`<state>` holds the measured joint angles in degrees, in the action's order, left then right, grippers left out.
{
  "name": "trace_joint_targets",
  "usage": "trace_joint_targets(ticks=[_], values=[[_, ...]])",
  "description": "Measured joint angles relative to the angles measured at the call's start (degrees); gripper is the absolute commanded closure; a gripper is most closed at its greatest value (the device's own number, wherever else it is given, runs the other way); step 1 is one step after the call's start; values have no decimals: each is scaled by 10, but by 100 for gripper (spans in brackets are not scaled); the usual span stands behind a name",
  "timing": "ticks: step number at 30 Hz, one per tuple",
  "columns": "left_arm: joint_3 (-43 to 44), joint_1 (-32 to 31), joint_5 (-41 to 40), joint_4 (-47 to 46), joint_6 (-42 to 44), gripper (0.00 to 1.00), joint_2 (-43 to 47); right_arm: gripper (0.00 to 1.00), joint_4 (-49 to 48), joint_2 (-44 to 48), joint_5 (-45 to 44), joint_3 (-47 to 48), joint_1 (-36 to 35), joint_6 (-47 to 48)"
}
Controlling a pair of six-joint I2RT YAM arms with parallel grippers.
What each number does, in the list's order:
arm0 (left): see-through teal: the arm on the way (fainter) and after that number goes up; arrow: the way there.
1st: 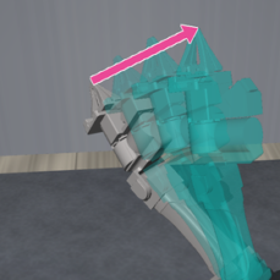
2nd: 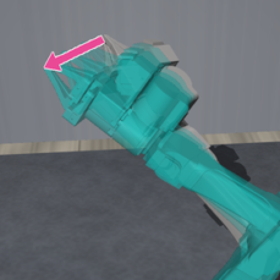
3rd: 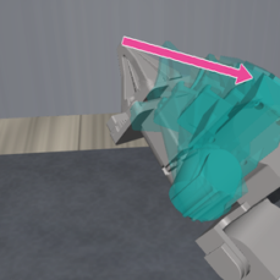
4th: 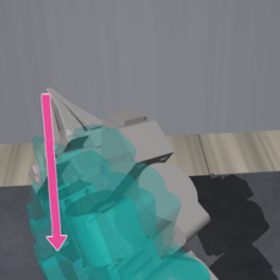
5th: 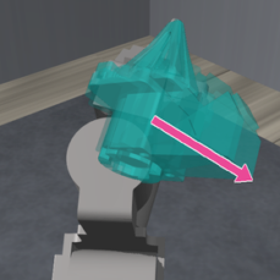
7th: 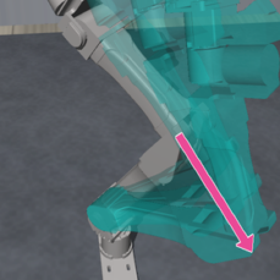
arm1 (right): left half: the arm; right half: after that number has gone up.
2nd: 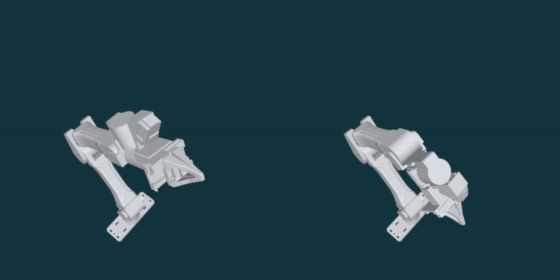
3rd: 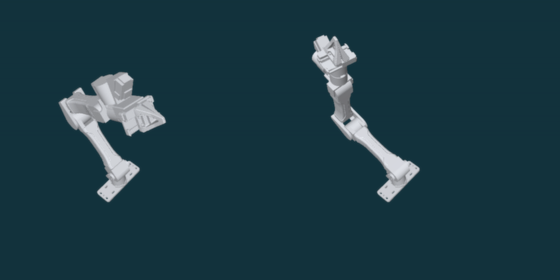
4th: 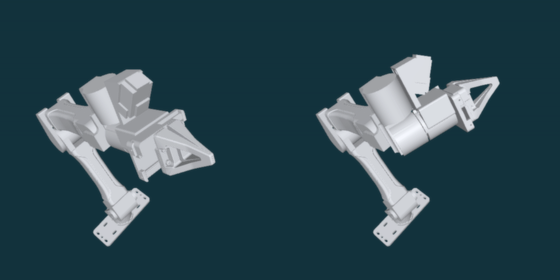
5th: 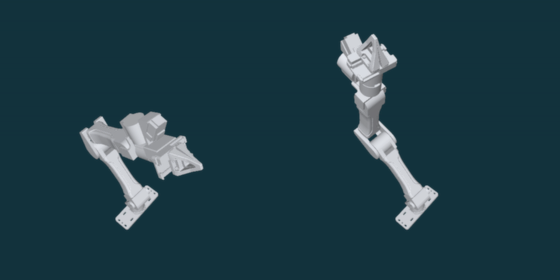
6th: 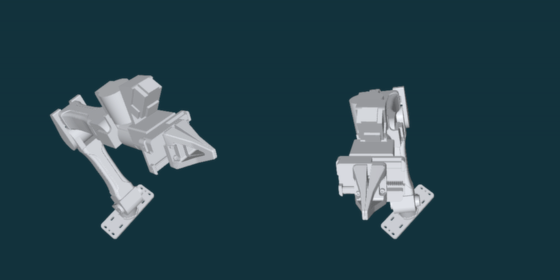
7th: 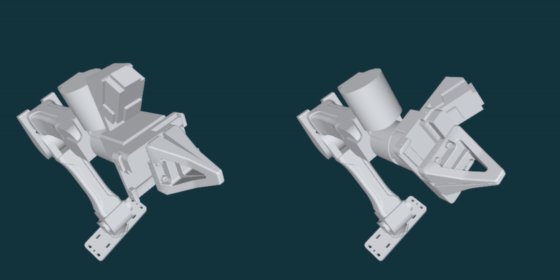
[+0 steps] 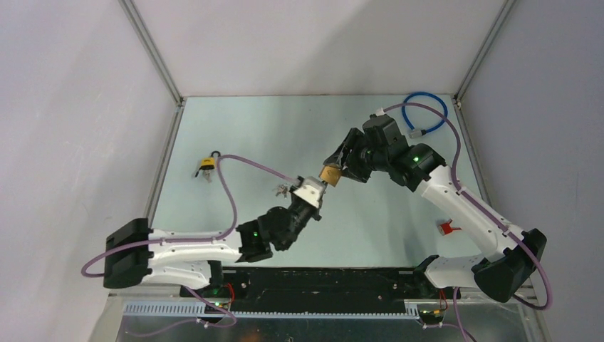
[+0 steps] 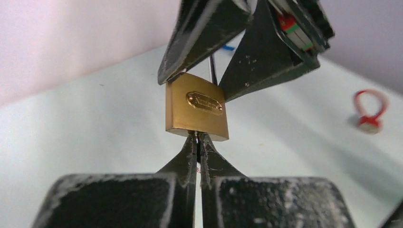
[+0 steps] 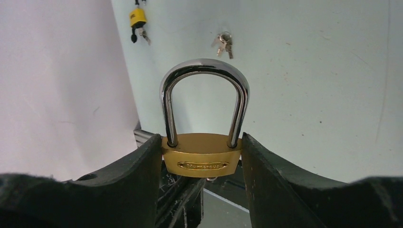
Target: Unlock with the key
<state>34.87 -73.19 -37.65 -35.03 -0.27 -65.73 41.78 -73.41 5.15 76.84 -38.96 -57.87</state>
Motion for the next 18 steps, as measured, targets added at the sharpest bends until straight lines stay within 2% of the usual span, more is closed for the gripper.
trace_joint_targets(ticks=[5,10,12,13,14,15,17,18], values=[[36,-53,-93,-4,157,100,-69,100,20,-1,-11,-1,0,10],[51,-81,-139,-12,250,99,-106,100,36,-2,-11,-1,-1,12],[54,-90,-154,-19,278,88,-116,100,39,-2,-10,-1,-2,12],[54,-92,-158,-21,285,74,-117,100,40,-2,-9,-1,-2,12],[54,-94,-161,-22,292,67,-117,100,40,-2,-8,-1,-2,12],[54,-96,-162,-21,296,56,-116,100,39,-2,-7,-1,-2,13],[53,-98,-159,-18,295,40,-112,100,33,-2,-1,-1,-2,14],[52,-100,-155,-16,290,36,-106,100,28,-2,3,-1,-2,16]])
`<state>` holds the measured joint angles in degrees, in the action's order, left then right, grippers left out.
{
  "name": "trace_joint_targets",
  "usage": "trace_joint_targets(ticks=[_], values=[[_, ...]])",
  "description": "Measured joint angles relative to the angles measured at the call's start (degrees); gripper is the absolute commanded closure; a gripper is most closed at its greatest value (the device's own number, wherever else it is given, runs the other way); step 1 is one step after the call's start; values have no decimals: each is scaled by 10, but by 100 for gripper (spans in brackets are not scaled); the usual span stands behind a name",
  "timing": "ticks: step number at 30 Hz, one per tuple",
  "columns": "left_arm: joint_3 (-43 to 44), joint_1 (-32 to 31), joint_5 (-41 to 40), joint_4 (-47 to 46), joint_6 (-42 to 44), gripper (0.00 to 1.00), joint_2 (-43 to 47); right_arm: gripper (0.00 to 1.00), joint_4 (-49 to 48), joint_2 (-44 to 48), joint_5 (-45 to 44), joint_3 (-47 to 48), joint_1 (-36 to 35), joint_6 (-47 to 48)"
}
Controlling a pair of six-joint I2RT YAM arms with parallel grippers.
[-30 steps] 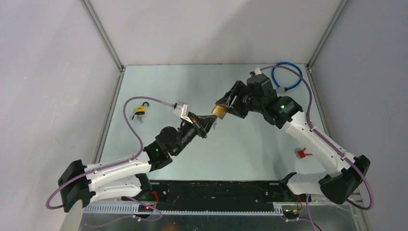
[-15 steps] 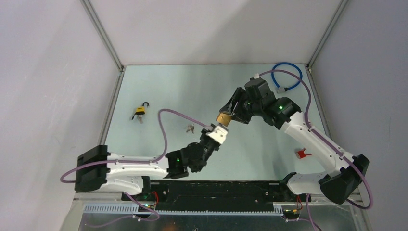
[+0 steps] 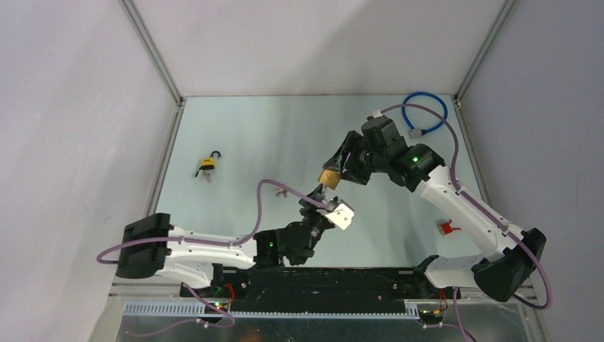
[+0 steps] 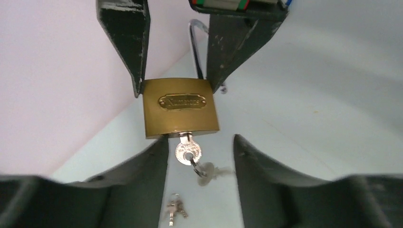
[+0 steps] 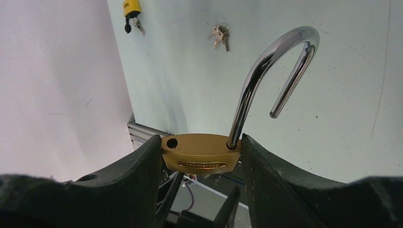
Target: Unlock with the key
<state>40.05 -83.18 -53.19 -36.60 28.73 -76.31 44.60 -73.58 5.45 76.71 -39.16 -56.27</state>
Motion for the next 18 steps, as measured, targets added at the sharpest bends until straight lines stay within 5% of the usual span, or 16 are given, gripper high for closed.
trace_joint_targets(ticks=[10,18], values=[[-43,2,42,11,-89,14,190,100,-29,12,6,-23,30,83],[-66,137,183,83,-297,10,295,100,-31,19,1,-41,51,106]])
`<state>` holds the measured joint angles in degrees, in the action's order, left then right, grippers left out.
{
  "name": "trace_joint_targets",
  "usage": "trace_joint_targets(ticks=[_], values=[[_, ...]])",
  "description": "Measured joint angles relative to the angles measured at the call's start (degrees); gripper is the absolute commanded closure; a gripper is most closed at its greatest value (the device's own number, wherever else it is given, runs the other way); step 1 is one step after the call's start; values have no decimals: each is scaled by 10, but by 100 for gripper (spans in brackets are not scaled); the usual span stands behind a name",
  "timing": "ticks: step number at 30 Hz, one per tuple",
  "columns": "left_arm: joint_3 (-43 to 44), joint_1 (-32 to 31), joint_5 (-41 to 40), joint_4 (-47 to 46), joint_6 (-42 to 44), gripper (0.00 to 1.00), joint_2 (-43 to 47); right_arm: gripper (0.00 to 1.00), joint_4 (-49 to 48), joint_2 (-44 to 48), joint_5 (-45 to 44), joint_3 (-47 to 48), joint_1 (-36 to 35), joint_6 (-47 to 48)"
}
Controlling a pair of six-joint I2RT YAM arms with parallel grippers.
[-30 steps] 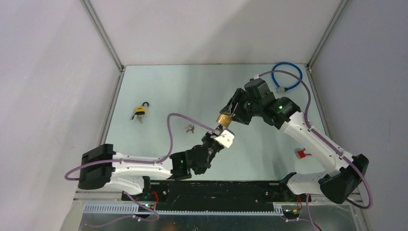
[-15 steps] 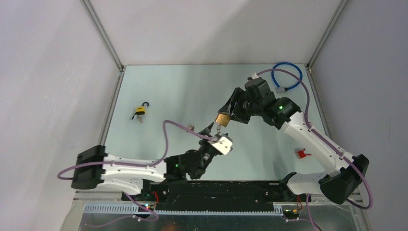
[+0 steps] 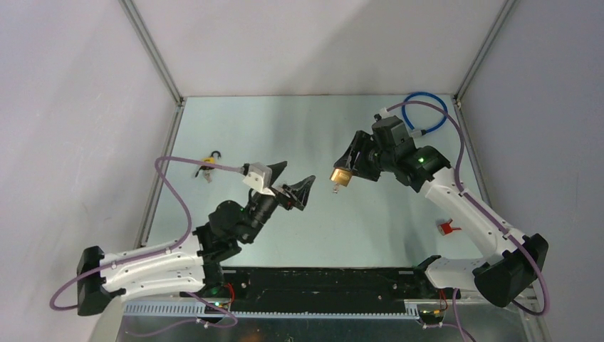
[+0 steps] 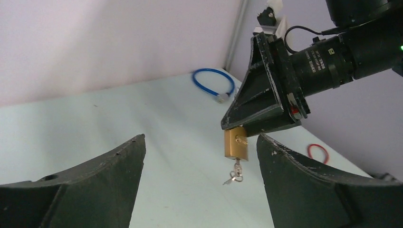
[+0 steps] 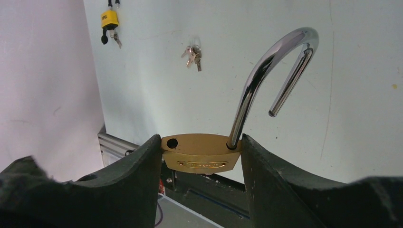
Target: Unlock with the key
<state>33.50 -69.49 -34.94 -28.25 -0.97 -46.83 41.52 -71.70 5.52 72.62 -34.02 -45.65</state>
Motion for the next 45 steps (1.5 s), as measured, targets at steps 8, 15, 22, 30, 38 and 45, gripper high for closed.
trace_joint_targets(ticks=[8,15,22,30,38,45], values=[[-6,83,159,14,-157,11,-66,100,-33,1,14,-9,-16,-23],[-6,119,219,14,-212,18,-106,100,-76,2,36,-27,-31,-43],[-6,140,242,11,-243,41,-125,100,-113,4,61,-46,-33,-59],[-5,143,262,5,-259,100,-147,78,-163,14,81,-79,-32,-72],[-3,148,281,-3,-266,100,-146,18,-221,63,112,-133,-1,-74],[-1,251,282,101,-282,100,-145,1,-234,211,77,-167,60,-31]])
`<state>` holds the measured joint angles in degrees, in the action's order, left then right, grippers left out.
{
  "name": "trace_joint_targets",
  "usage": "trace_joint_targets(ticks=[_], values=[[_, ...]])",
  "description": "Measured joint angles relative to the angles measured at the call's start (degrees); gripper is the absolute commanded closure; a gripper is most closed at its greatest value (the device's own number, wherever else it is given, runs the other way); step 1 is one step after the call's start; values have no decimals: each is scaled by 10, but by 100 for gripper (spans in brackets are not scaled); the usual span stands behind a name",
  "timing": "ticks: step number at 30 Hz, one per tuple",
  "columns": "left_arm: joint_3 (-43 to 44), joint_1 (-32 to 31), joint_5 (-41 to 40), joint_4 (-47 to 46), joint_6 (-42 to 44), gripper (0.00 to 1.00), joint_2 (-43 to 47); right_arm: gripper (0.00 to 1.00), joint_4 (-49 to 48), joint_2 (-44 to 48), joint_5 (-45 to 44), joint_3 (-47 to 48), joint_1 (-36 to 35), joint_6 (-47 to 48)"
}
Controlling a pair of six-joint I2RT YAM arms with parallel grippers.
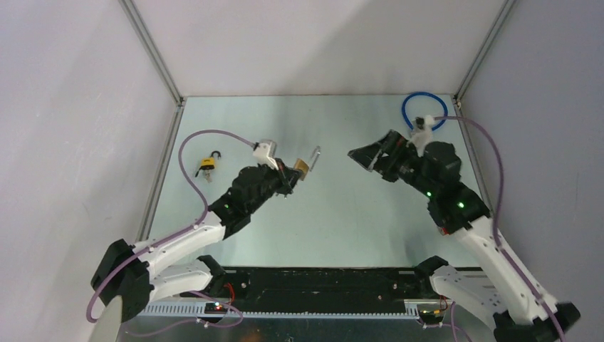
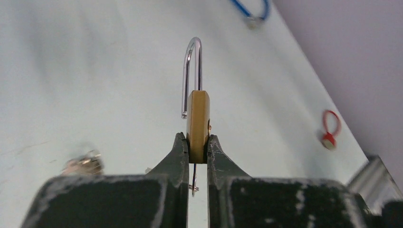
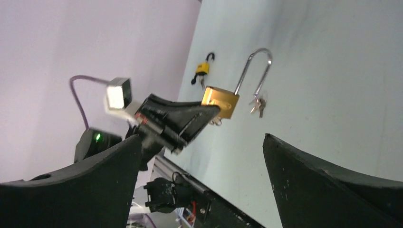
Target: Unlock with the key
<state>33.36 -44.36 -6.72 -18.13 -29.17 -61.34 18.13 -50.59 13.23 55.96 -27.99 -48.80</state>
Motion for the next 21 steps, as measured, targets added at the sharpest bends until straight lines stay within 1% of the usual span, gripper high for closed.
trace_joint_targets(ticks=[5,10,13,16,21], values=[[32,117,10,88,-26,100,-5,1,29,110,-71,-22,5,61],[103,230,38,135,-40,100,-51,1,85,188,-160,-38,5,113],[144,296,68,148,-44,100,-94,1,114,211,-198,-40,6,131],[173,358,95,151,-46,100,-139,1,136,224,-217,-47,6,142],[189,442,139,151,-52,100,-203,1,161,246,-230,-56,6,155]])
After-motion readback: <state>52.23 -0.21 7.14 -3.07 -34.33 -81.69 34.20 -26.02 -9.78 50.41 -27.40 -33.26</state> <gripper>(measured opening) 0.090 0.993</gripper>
